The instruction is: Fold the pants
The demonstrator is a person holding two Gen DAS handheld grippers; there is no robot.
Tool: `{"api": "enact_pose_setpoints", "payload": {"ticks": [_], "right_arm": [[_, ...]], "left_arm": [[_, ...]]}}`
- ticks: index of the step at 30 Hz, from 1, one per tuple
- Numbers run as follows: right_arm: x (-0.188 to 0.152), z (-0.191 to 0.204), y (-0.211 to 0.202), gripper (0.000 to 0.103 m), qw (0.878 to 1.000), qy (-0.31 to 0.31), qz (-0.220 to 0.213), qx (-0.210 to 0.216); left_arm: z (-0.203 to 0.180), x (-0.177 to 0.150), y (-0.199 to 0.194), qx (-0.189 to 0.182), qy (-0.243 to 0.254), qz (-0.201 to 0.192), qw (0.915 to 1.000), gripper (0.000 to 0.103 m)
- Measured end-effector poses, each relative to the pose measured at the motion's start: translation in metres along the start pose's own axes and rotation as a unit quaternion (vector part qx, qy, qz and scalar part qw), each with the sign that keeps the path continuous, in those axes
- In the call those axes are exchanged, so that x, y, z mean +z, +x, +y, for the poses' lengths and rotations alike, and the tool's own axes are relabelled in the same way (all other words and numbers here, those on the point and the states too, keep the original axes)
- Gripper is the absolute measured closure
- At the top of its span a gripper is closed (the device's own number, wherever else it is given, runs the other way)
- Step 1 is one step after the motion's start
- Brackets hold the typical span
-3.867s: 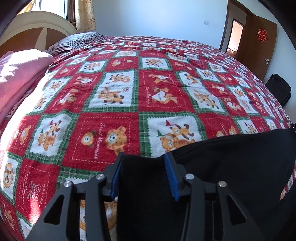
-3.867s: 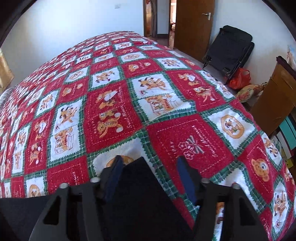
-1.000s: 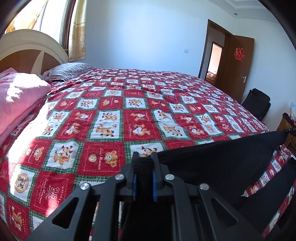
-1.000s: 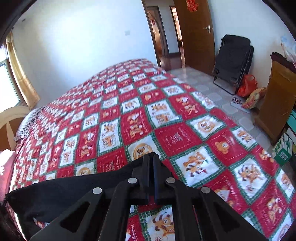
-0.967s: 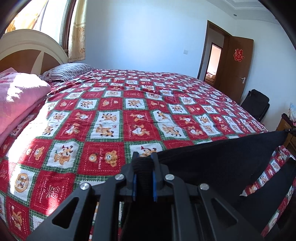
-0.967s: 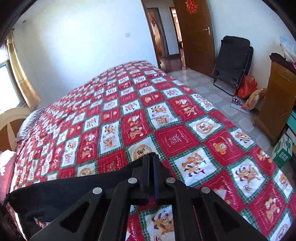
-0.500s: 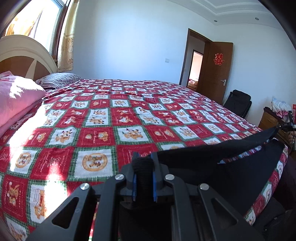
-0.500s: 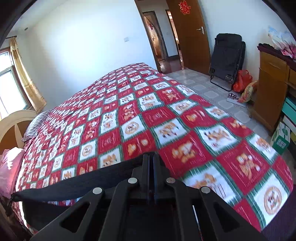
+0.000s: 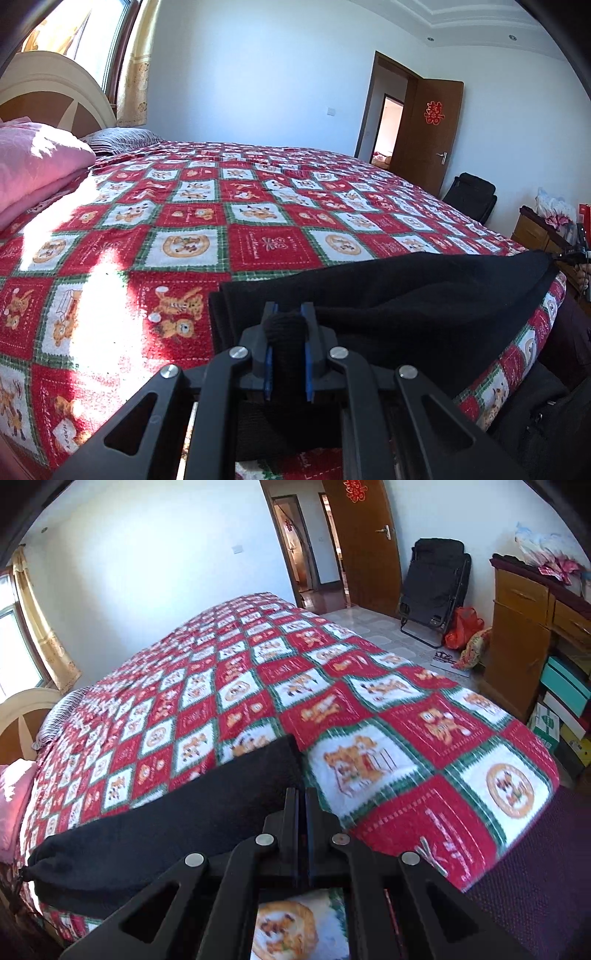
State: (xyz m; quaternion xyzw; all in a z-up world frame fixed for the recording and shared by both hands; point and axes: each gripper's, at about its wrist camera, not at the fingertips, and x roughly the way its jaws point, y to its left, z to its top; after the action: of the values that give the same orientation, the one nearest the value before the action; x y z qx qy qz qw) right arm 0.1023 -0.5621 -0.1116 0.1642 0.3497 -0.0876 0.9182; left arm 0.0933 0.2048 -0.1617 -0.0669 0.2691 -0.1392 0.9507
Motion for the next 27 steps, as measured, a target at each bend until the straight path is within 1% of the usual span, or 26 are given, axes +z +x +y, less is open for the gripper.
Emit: {"api": "enact_pose_setpoints", "payload": {"ticks": [3,6,7,8,9,10,11,12,15,17,18,19,22,23,24,26,27], "right_arm": [[-0.008,-0.002,0.005,0.100,0.999,-0.011,0.012,-0.028],[-0.012,0.002,0.003,0.099,0.999,-0.022,0.015,-0.030],[-0.011,0.004,-0.001,0.098,0.999,-0.024,0.012,-0.040],[-0.010,0.008,-0.006,0.091,0.998,-0.029,0.006,-0.057],[-0.010,0.013,-0.011,0.071,0.997,-0.038,-0.003,-0.073],[-0.010,0.022,-0.019,0.056,0.994,-0.054,-0.015,-0.089],[-0.011,0.030,-0.025,0.036,0.993,-0.065,-0.025,-0.094],[-0.013,0.041,-0.032,0.036,0.992,-0.076,-0.037,-0.090],[-0.023,0.089,-0.053,0.036,0.988,-0.131,-0.063,-0.052],[-0.034,0.127,-0.056,0.036,0.982,-0.177,-0.064,-0.020],[-0.045,0.153,-0.054,0.036,0.976,-0.212,-0.057,0.001],[-0.055,0.173,-0.051,0.036,0.969,-0.242,-0.051,0.014],[-0.100,0.244,-0.030,0.036,0.935,-0.348,-0.019,0.061],[-0.121,0.268,-0.021,0.036,0.921,-0.382,-0.003,0.081],[-0.134,0.284,-0.013,0.036,0.910,-0.403,0.009,0.095],[-0.164,0.315,0.003,0.036,0.887,-0.448,0.026,0.110],[-0.174,0.327,0.010,0.036,0.878,-0.465,0.027,0.109]], "left_arm": [[-0.001,-0.006,0.003,0.002,0.000,0.005,1.0000,0.090],[-0.002,-0.011,0.003,0.009,0.005,0.008,0.9999,0.090],[-0.003,-0.012,0.003,0.013,0.009,0.008,0.9998,0.089],[-0.004,-0.013,0.003,0.016,0.014,0.008,0.9997,0.089],[-0.006,-0.013,0.002,0.019,0.019,0.008,0.9996,0.089],[-0.007,-0.014,0.001,0.022,0.024,0.007,0.9995,0.088],[-0.009,-0.015,0.001,0.026,0.030,0.008,0.9992,0.088],[-0.010,-0.015,0.000,0.030,0.035,0.008,0.9989,0.088],[-0.013,-0.017,0.001,0.037,0.044,0.009,0.9983,0.088],[-0.015,-0.018,0.001,0.044,0.056,0.009,0.9974,0.088],[-0.016,-0.018,0.001,0.047,0.063,0.008,0.9969,0.088],[-0.017,-0.018,0.001,0.049,0.069,0.007,0.9964,0.088],[-0.020,-0.021,-0.002,0.051,0.087,0.003,0.9949,0.088],[-0.021,-0.021,-0.003,0.053,0.093,0.002,0.9942,0.086],[-0.023,-0.022,-0.003,0.056,0.102,0.001,0.9933,0.086],[-0.024,-0.024,-0.004,0.061,0.117,-0.001,0.9913,0.086],[-0.025,-0.023,-0.003,0.064,0.123,0.000,0.9904,0.086]]}}
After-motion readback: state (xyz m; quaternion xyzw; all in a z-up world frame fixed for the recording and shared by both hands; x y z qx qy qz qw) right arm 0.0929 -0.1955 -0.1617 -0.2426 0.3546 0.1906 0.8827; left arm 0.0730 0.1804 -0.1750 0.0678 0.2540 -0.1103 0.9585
